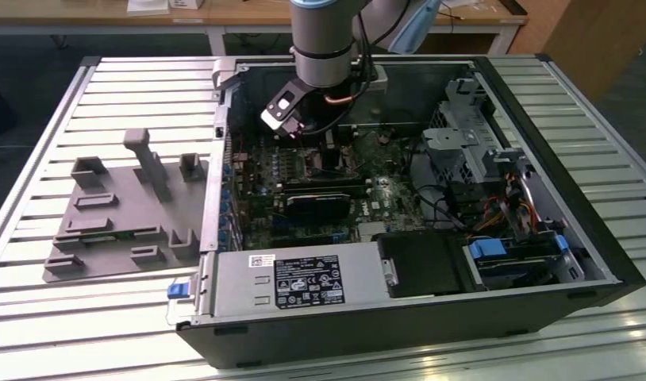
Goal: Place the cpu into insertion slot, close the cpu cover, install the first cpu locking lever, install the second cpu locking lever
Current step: 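Place the cpu into insertion slot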
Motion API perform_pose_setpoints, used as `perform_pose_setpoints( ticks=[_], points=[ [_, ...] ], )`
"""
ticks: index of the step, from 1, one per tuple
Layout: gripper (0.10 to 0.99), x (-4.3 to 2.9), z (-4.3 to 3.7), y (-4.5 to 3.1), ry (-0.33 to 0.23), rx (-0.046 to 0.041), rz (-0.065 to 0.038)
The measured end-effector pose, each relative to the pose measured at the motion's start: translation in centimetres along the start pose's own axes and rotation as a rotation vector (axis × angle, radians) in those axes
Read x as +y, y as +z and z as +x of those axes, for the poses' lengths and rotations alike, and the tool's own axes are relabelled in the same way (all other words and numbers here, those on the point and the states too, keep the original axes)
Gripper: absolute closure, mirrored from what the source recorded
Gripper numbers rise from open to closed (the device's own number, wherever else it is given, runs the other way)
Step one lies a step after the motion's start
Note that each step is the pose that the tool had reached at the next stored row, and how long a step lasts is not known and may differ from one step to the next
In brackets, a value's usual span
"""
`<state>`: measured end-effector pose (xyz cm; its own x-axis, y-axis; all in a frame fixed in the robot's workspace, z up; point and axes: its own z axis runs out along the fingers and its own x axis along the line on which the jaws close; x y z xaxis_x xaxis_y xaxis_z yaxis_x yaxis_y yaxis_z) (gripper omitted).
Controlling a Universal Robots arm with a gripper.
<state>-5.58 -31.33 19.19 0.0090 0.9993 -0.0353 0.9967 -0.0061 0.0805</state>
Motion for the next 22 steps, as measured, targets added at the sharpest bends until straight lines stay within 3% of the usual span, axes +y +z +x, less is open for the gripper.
perform_pose_setpoints(
  ticks=[8, 10, 11, 16, 22],
  points=[
    [0.549, 0.00, 0.01, 0.03, 0.000, 0.0004, 0.000],
    [0.537, 0.01, 0.02, 0.05, 0.000, 0.0010, -0.001],
    [0.475, 0.01, 0.01, 0.05, 0.000, 0.0007, -0.001],
    [0.475, 0.00, 0.00, 0.00, 0.000, 0.0000, 0.000],
    [0.475, 0.05, -0.02, -0.59, 0.000, 0.0001, -0.001]
  ],
)
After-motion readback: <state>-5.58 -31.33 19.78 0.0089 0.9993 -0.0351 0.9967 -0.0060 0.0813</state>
